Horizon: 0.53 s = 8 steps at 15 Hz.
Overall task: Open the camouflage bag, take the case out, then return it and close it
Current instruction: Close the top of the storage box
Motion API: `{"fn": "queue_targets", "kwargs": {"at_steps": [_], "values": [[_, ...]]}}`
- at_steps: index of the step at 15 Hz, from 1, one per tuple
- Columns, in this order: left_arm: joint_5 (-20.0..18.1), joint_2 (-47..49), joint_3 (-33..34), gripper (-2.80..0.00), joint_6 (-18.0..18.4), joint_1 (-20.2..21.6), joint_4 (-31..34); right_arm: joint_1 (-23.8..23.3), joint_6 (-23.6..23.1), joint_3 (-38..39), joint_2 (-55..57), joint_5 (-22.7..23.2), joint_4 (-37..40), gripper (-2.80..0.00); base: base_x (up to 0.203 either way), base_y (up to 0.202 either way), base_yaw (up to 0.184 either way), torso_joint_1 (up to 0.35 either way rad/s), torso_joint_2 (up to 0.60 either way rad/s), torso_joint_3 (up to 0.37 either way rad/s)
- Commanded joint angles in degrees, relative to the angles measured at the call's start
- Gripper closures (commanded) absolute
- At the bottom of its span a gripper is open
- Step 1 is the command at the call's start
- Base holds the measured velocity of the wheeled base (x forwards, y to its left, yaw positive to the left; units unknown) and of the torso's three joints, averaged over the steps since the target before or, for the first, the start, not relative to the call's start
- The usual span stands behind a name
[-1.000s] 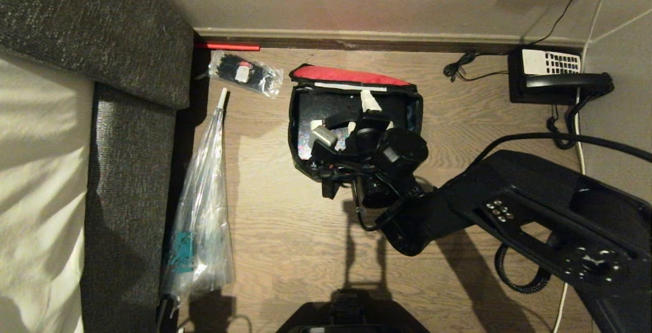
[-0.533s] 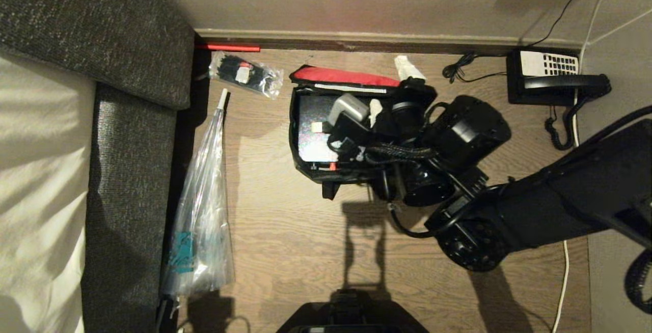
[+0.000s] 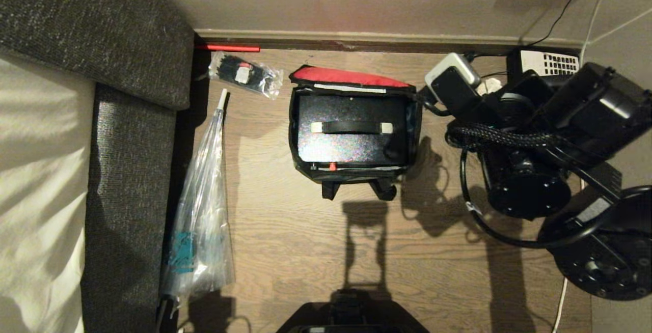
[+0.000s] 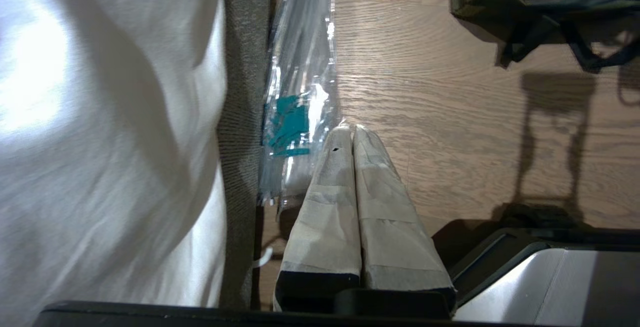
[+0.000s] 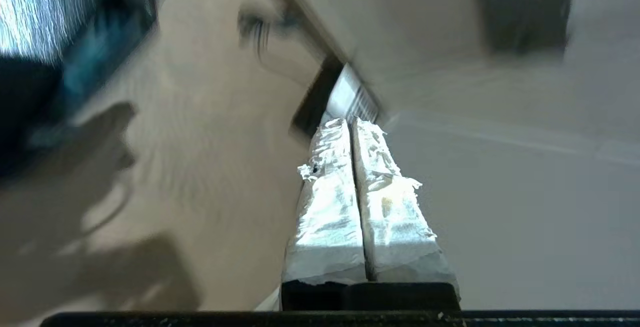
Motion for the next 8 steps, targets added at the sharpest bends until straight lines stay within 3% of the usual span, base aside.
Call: {"fn": "queue_targets", "kwargs": {"at_steps": [1, 5, 7, 8], "values": [[0.00, -0.02, 0.00, 0.00, 0.00, 0.02, 0.00, -0.36, 4.70, 4.27, -4.44, -0.82, 3.50, 0.00, 0.000, 0.000, 0.000, 0.000, 0.00, 0.000], [0.00, -0.02, 0.00, 0.00, 0.00, 0.02, 0.00, -1.95, 6.88, 6.30, -12.30, -1.07, 12.19, 0.00, 0.000, 0.000, 0.000, 0.000, 0.00, 0.000], [0.00, -0.02, 0.00, 0.00, 0.00, 0.02, 0.00, -7.71, 9.68, 6.34, -19.33, -0.77, 22.64, 0.00, 0.000, 0.000, 0.000, 0.000, 0.00, 0.000], [0.00, -0.02, 0.00, 0.00, 0.01, 0.02, 0.00, -12.66, 13.34, 5.92, -22.97, -0.07, 32.66, 0.00, 0.000, 0.000, 0.000, 0.000, 0.00, 0.000]]}}
